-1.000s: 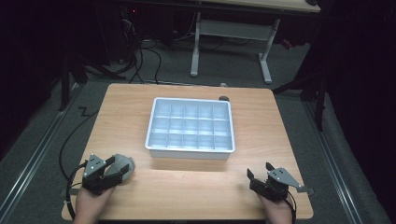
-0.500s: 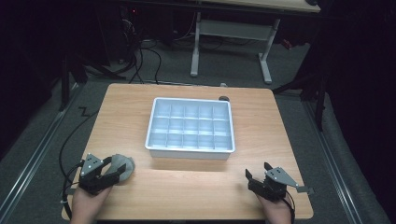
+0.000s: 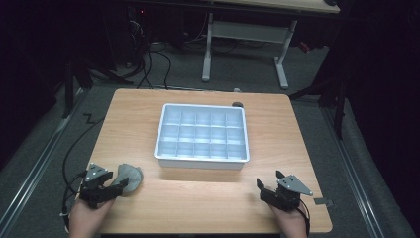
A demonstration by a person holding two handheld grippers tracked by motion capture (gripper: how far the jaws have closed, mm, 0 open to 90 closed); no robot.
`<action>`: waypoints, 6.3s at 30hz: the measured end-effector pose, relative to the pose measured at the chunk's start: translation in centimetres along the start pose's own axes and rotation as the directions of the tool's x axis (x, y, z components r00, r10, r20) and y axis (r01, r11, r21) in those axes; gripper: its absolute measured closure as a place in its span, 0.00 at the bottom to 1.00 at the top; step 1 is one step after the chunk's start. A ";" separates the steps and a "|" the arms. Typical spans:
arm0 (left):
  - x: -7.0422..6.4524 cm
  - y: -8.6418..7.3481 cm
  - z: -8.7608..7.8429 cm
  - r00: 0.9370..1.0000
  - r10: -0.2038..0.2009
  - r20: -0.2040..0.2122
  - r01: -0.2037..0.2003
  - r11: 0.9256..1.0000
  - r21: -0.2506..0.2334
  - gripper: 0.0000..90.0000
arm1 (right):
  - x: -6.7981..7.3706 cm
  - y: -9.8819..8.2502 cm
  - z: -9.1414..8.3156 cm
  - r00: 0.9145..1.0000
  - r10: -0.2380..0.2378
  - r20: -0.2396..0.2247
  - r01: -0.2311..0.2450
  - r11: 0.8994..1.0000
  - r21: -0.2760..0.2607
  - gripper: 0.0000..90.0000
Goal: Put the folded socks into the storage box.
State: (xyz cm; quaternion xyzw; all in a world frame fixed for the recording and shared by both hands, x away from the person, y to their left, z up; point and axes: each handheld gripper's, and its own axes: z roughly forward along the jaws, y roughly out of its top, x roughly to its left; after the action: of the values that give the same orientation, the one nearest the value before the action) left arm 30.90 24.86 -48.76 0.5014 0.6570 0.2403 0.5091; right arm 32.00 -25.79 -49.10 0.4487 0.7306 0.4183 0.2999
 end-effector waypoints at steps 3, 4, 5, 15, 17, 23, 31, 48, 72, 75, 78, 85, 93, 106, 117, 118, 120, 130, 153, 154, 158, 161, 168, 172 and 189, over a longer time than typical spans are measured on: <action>-0.6 0.1 0.6 0.999 0.013 -0.031 -0.012 1.000 0.025 0.39 | 0.0 0.0 0.0 1.000 0.003 -0.005 -0.003 1.000 0.002 0.24; -1.4 0.1 1.1 0.997 0.054 -0.051 -0.050 0.996 0.070 0.39 | 0.1 0.0 0.0 1.000 0.004 -0.011 -0.004 1.000 0.003 0.24; -1.4 0.1 1.1 0.997 0.054 -0.051 -0.050 0.996 0.070 0.38 | 0.1 0.0 0.0 1.000 0.004 -0.011 -0.004 1.000 0.003 0.24; -2.5 1.4 3.8 0.984 0.076 -0.161 -0.024 0.953 0.301 0.38 | -0.3 0.1 -0.1 0.998 0.033 -0.049 -0.033 0.999 -0.009 0.25; -2.4 1.4 4.0 0.982 0.080 -0.172 -0.020 0.946 0.324 0.37 | -0.3 0.1 -0.1 0.998 0.036 -0.051 -0.037 0.999 -0.008 0.25; -1.7 1.2 5.2 0.972 0.078 -0.221 0.024 0.906 0.423 0.35 | -0.4 0.2 -0.2 0.998 0.038 -0.054 -0.039 0.999 -0.015 0.26; -2.1 1.3 5.8 0.966 0.106 -0.234 0.019 0.878 0.479 0.41 | -0.2 0.1 0.0 0.997 0.038 -0.064 -0.039 0.999 -0.008 0.26; -2.5 2.7 7.7 0.943 0.096 -0.318 0.115 0.803 0.585 0.74 | -0.2 0.1 -0.1 0.997 0.042 -0.058 -0.043 0.999 -0.006 0.27; -7.9 9.5 8.3 0.934 0.108 -0.340 0.126 0.791 0.599 0.75 | -0.2 0.1 -0.2 0.997 0.045 -0.058 -0.046 0.999 -0.009 0.27; -8.5 10.0 8.6 0.934 0.113 -0.338 0.122 0.790 0.601 0.75 | -0.2 0.1 -0.2 0.997 0.046 -0.058 -0.047 0.999 -0.009 0.27; -9.7 10.9 9.0 0.934 0.123 -0.337 0.116 0.786 0.607 0.75 | -0.2 0.1 -0.1 0.997 0.043 -0.059 -0.043 0.999 -0.008 0.27; -12.4 12.0 10.2 0.936 0.147 -0.320 0.090 0.779 0.620 0.75 | -0.2 0.1 -0.2 0.997 0.042 -0.060 -0.043 0.999 -0.009 0.28; -14.7 12.8 11.7 0.934 0.168 -0.315 0.071 0.777 0.626 0.75 | -0.4 0.1 -0.2 0.997 0.044 -0.059 -0.044 0.999 -0.012 0.28; -17.9 10.0 14.4 0.949 0.161 -0.270 0.053 0.766 0.641 0.75 | -0.4 0.1 -0.2 0.997 0.043 -0.062 -0.044 0.999 -0.014 0.28; -16.7 8.1 16.9 0.930 0.161 -0.330 0.098 0.757 0.645 0.76 | -0.5 0.1 -0.1 0.997 0.043 -0.063 -0.044 0.999 -0.012 0.28; -16.4 7.2 17.3 0.924 0.178 -0.340 0.096 0.749 0.655 0.76 | -0.5 0.1 -0.1 0.997 0.042 -0.064 -0.043 0.999 -0.013 0.28; -16.2 6.9 17.5 0.921 0.186 -0.343 0.093 0.748 0.658 0.76 | -0.5 0.1 -0.1 0.997 0.042 -0.064 -0.043 0.999 -0.013 0.28; -15.8 5.5 18.3 0.918 0.184 -0.352 0.098 0.754 0.650 0.77 | -0.3 0.1 0.0 0.997 0.038 -0.070 -0.039 0.999 -0.009 0.28; -16.3 6.5 17.7 0.932 0.185 -0.313 0.068 0.757 0.650 0.69 | -0.1 0.2 0.1 0.996 0.032 -0.079 -0.033 0.999 -0.011 0.28; -16.3 6.5 17.7 0.932 0.185 -0.313 0.068 0.757 0.650 0.73 | -0.1 0.2 0.1 0.996 0.031 -0.079 -0.032 0.999 -0.011 0.28; -16.2 5.9 18.0 0.929 0.194 -0.316 0.067 0.750 0.658 0.81 | -0.1 0.2 0.1 0.996 0.031 -0.079 -0.031 0.999 -0.009 0.28; -15.9 4.9 18.5 0.923 0.204 -0.325 0.071 0.742 0.667 0.86 | -0.1 0.2 0.1 0.996 0.034 -0.078 -0.035 0.999 -0.007 0.28; -15.5 4.0 19.1 0.917 0.221 -0.333 0.068 0.735 0.674 0.88 | -0.3 0.1 0.1 0.996 0.035 -0.080 -0.035 0.999 -0.006 0.28; -15.4 4.0 19.1 0.918 0.215 -0.333 0.071 0.737 0.672 0.88 | -0.2 0.1 0.1 0.996 0.033 -0.081 -0.034 0.999 -0.007 0.28; -15.5 3.7 19.1 0.914 0.244 -0.325 0.044 0.735 0.677 0.88 | -0.1 0.1 0.2 0.996 0.033 -0.085 -0.033 0.999 -0.003 0.28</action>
State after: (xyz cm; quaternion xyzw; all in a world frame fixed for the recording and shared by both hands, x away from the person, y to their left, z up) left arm 49.52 8.55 -46.07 0.6272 0.7585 0.1105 0.1380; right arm 32.26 -25.76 -49.09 0.4419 0.7343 0.4435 0.2626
